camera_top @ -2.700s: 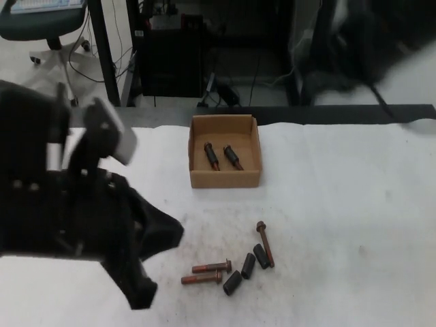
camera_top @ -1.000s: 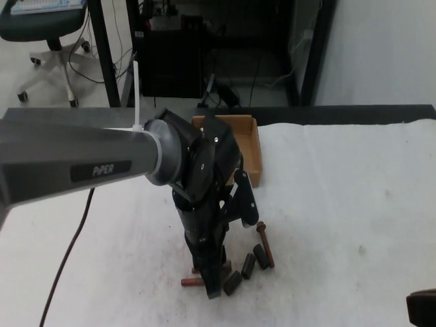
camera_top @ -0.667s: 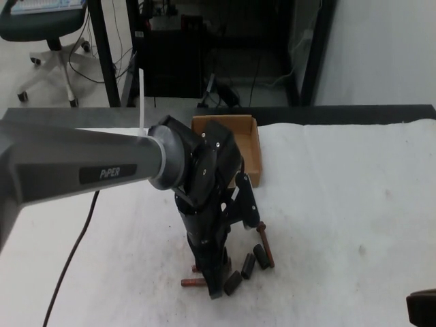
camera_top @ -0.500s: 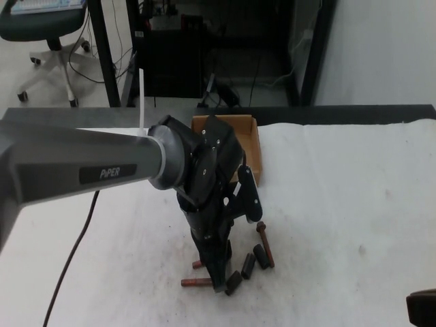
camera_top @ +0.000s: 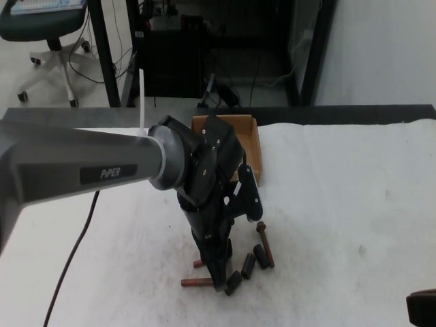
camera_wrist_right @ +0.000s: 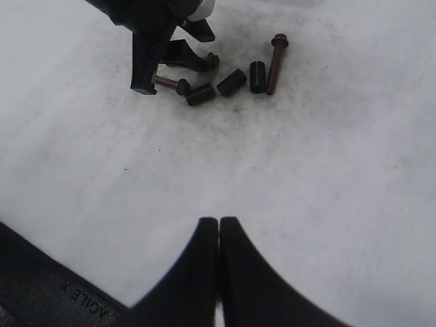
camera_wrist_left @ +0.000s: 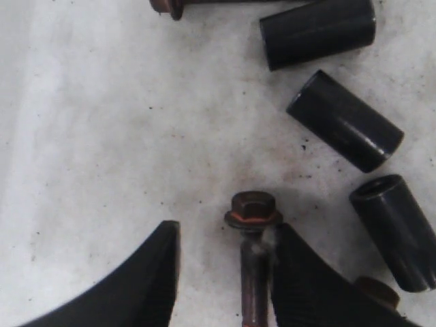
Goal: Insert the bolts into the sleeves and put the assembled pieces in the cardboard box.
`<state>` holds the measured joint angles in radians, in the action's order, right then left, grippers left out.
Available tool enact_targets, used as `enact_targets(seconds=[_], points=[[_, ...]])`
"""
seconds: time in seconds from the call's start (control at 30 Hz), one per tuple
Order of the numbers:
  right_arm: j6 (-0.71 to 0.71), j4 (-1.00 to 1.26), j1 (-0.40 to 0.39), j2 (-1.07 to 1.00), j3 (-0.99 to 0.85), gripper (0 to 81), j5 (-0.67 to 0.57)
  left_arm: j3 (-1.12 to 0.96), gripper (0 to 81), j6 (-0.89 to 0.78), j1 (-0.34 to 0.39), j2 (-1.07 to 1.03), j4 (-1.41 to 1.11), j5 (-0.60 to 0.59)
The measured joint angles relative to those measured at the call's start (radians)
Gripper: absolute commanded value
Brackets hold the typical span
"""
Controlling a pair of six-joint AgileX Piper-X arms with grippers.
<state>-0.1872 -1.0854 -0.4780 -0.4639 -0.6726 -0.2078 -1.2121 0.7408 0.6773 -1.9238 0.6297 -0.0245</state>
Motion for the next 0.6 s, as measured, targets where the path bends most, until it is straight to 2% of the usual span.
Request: enact_targets(seconds=[0.23, 0.3, 0.43, 0.6], points=[[0.0, 0.0, 0.0, 0.0, 0.0, 0.6, 0.0, -0.001, 39.2, 0.0, 0.0, -0.003, 0.0, 0.0], [0.0, 0.0, 0.0, 0.0, 0.0, 0.6, 0.0, -0.001, 31.5, 0.0, 0.0, -0.003, 0.0, 0.0], [0.0, 0.0, 0.0, 0.0, 0.0, 0.6, 0.0, -0.001, 0.5, 0.0, 0.002, -0.006, 0.004, -0.005], [0.0, 0.0, 0.0, 0.0, 0.0, 0.6, 0.0, -0.001, 0.3, 0.017, 0.002, -0.006, 0.004, -0.006]])
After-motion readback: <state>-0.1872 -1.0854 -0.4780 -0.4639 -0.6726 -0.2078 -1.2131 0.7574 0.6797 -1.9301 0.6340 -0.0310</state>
